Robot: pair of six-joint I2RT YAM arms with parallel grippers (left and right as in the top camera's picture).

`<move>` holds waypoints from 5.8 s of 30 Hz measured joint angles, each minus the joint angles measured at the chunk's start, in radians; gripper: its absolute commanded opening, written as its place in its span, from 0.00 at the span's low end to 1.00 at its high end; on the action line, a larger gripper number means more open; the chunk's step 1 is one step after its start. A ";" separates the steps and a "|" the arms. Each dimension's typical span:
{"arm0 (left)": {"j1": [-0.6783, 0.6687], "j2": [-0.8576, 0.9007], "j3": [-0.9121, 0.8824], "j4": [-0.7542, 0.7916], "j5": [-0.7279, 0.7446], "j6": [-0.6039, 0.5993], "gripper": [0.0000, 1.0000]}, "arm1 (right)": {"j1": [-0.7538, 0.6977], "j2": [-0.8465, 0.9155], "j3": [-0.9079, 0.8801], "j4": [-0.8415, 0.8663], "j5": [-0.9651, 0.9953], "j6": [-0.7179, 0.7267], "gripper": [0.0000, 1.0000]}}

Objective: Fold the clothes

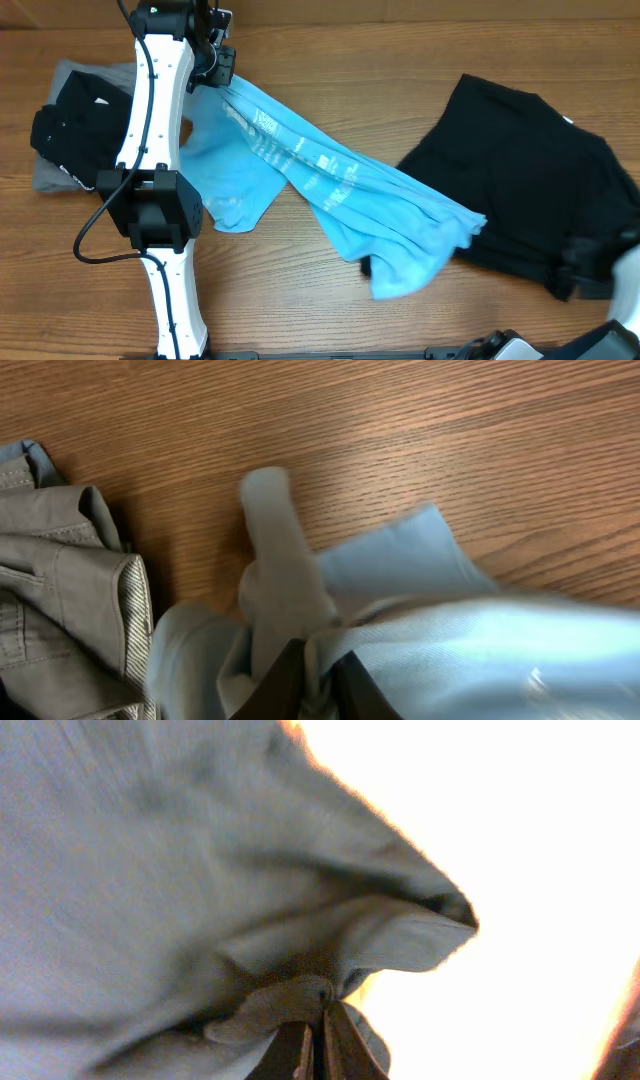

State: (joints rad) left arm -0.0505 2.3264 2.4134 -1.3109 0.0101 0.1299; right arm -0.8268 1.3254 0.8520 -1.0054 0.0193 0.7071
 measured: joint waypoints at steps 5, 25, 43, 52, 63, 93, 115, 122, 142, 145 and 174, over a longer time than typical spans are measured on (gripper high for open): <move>0.007 0.000 0.000 -0.002 0.000 0.000 0.14 | -0.270 0.013 0.168 0.012 0.014 0.016 0.04; 0.163 0.000 0.000 -0.025 0.173 0.034 0.33 | -0.451 0.135 0.248 0.114 -0.082 -0.044 0.56; -0.369 -0.015 -0.357 0.039 0.343 0.188 0.34 | 0.122 0.228 0.191 -0.010 -0.285 -0.263 0.39; -0.385 -0.015 -0.575 0.202 0.145 0.049 0.04 | 0.331 0.259 -0.039 0.303 -0.295 -0.173 0.15; -0.114 -0.019 -0.575 0.142 -0.027 -0.079 0.04 | 0.086 0.229 -0.130 0.470 0.035 0.048 0.09; -0.211 -0.023 -0.050 -0.287 0.077 -0.034 0.27 | 0.433 0.267 0.147 -0.077 -0.276 -0.229 0.24; -0.211 -0.025 0.109 -0.376 0.064 -0.034 0.30 | -0.097 0.264 0.038 0.251 0.180 0.011 0.24; -0.211 -0.025 0.109 -0.375 0.064 -0.034 0.31 | -0.112 0.263 0.230 0.163 0.048 -0.065 0.48; -0.211 -0.025 0.109 -0.378 0.064 -0.034 0.32 | 0.181 0.447 0.077 0.551 -0.120 -0.020 0.06; -0.211 -0.025 0.109 -0.376 0.063 -0.034 0.32 | 0.180 0.518 0.106 0.702 -0.132 0.019 0.06; -0.211 -0.121 0.109 -0.377 0.031 -0.055 0.45 | 0.179 0.305 0.698 -0.138 -0.465 -0.319 0.55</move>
State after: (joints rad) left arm -0.2615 2.2059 2.5225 -1.6875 0.0406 0.0753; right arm -0.6483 1.6302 1.5505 -1.1435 -0.4454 0.3878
